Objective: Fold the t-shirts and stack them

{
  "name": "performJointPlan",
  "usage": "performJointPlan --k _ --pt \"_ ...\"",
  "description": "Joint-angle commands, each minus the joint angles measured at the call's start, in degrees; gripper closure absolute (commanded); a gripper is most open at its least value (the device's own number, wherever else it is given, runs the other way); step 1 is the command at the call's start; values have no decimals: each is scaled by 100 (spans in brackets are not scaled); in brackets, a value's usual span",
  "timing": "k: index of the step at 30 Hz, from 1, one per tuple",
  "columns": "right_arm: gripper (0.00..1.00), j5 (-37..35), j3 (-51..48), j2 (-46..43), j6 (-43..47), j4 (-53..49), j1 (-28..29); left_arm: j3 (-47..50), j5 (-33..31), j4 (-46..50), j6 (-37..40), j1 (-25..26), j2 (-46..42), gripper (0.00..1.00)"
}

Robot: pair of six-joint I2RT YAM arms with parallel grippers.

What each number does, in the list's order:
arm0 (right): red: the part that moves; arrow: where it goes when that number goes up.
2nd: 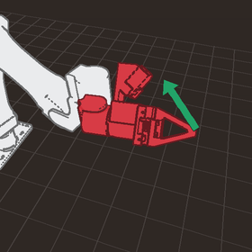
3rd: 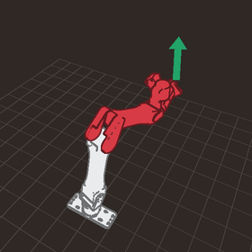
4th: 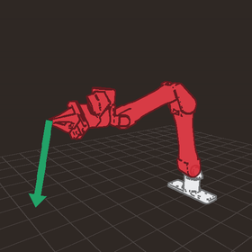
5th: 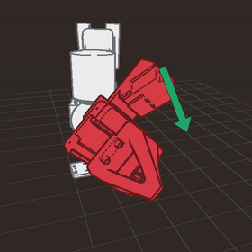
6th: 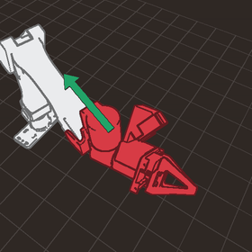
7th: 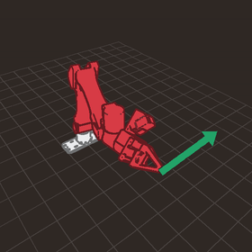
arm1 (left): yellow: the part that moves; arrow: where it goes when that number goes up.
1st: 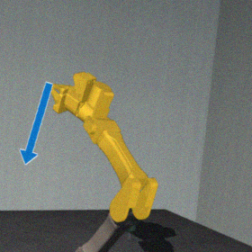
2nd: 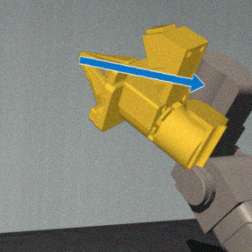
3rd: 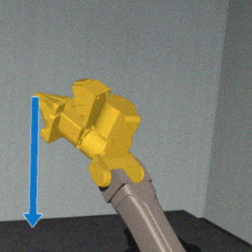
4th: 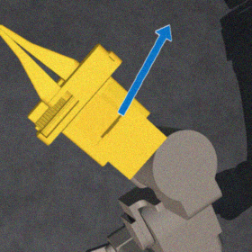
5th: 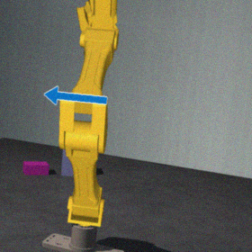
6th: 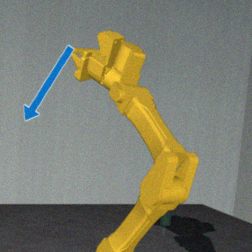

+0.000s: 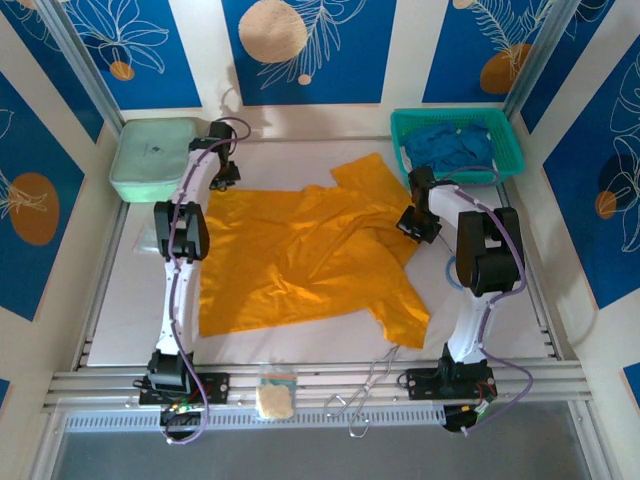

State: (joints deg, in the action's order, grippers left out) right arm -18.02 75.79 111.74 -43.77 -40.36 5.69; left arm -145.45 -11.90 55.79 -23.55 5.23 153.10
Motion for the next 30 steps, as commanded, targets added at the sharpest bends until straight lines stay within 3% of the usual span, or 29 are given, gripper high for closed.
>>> performJointPlan --k 1,8,13,16,21,30 --pt "100 -437 145 -84 -99 -507 -44 -165 124 -285 134 -72 -42 79" --pt "100 -408 199 -222 144 -488 9 361 651 -705 353 -25 -1129 78" --pt "100 -287 246 -250 262 -384 111 1875 874 -876 261 171 -2423 75" --pt "100 -205 298 -221 290 -349 159 2987 929 -956 -40 304 -2864 82" --pt "100 -63 378 -173 349 -328 211 4006 1246 -1455 -413 318 -2580 91" --pt "100 -1 218 -289 382 -250 309 3005 571 -905 -689 307 -1478 92"
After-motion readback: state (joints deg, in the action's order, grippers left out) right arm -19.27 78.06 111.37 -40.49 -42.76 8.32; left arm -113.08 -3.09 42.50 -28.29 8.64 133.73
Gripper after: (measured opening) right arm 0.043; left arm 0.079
